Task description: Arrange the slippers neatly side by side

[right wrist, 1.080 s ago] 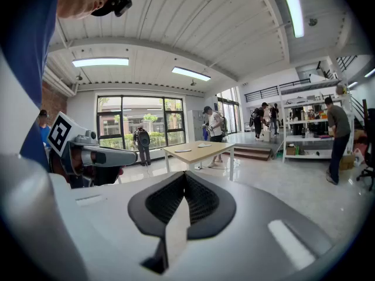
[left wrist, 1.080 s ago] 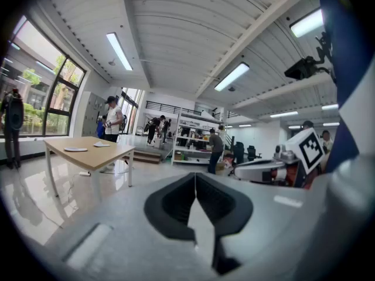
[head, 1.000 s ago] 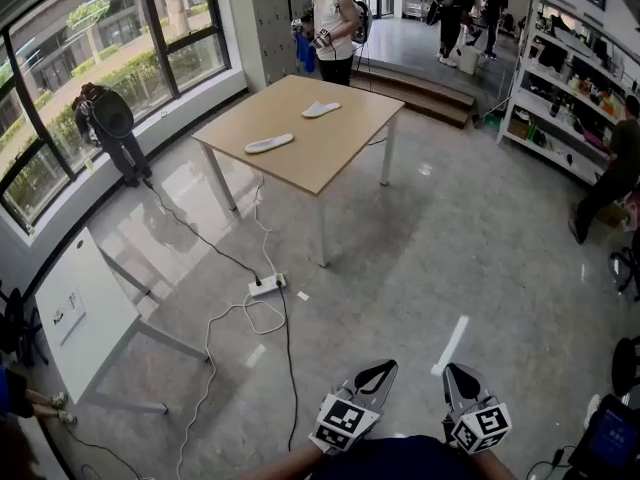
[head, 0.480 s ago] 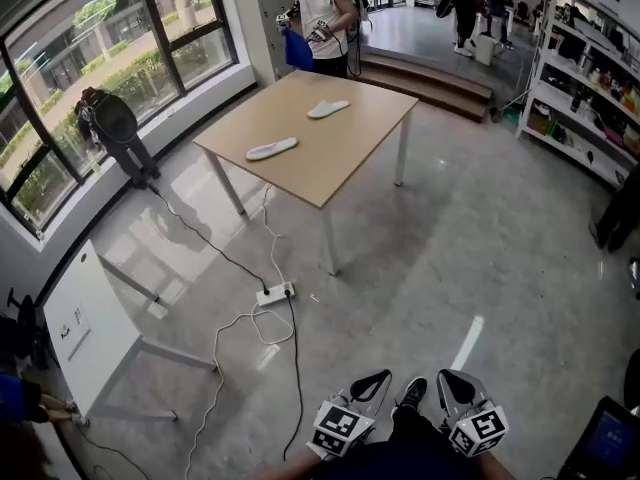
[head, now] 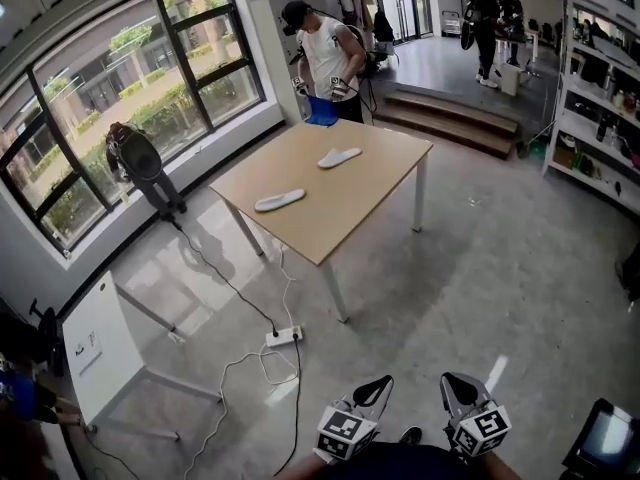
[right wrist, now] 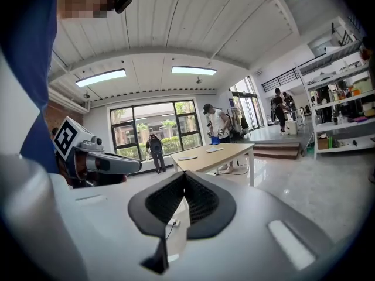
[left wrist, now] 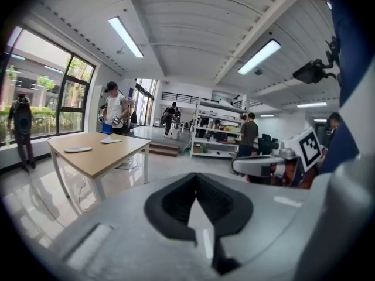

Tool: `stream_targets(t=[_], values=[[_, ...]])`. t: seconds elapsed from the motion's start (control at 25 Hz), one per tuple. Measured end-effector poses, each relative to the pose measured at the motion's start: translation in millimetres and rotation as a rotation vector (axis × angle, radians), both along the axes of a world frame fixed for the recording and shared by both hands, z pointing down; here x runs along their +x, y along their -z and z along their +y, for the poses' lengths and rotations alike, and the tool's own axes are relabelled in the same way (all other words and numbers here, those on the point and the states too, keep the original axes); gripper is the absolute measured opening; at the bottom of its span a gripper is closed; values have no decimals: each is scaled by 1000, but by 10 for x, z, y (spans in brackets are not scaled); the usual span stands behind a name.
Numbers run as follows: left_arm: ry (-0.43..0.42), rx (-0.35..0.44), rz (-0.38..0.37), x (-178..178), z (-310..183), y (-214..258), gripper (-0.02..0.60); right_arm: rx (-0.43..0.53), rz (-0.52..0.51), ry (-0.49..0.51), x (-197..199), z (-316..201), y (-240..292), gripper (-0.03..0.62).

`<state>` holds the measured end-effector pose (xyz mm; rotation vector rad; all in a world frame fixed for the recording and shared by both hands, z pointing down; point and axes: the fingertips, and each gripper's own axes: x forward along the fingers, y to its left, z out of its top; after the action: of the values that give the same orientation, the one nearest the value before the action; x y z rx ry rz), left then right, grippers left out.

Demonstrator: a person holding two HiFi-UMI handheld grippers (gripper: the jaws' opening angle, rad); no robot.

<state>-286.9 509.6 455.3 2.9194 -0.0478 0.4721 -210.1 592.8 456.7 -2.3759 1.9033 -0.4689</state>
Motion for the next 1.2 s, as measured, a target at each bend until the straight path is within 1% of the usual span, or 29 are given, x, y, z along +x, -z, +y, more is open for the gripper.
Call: stream_targets(t=[0.08,0.16,0.28,0.4,0.52,0.72,0.8,0.84,0.96,1.08,1.2], values=[[23,5,3,178,-21,4,3,-6,-21,8,194,6,-68,5],[51,0,-12,288,-99,-22,3,-11,-35,19,341,-24,-122,5],[86,-48,-48,428,-212,-73,4,-22,-56,40,540,-139,-194,5],[107,-75,-61,640,-410,-147,3,-31,-70,57,747,-361,-278,5],[88,-98,-61,973,-652,-258,3,-39,-53,49,1042,-615,-323,5],[46,-107,-15,1702,-1197,-272,4,-74,-7,-19,1729,-1023,-273,5],[17,-111,4,1925,-1395,-219,3,-82,9,-35,1922,-1223,-169,5],[8,-101,16,2013,-1509,-208,3,-85,18,-40,2000,-1329,-124,5],[6,-93,32,2189,-1868,-233,3,-93,26,-59,2187,-1674,-56,5],[35,-124,22,2282,-2198,-311,3,-111,30,-63,2344,-1957,-48,5],[71,-141,13,2329,-2447,-360,3,-133,29,-46,2461,-2162,-69,5]])
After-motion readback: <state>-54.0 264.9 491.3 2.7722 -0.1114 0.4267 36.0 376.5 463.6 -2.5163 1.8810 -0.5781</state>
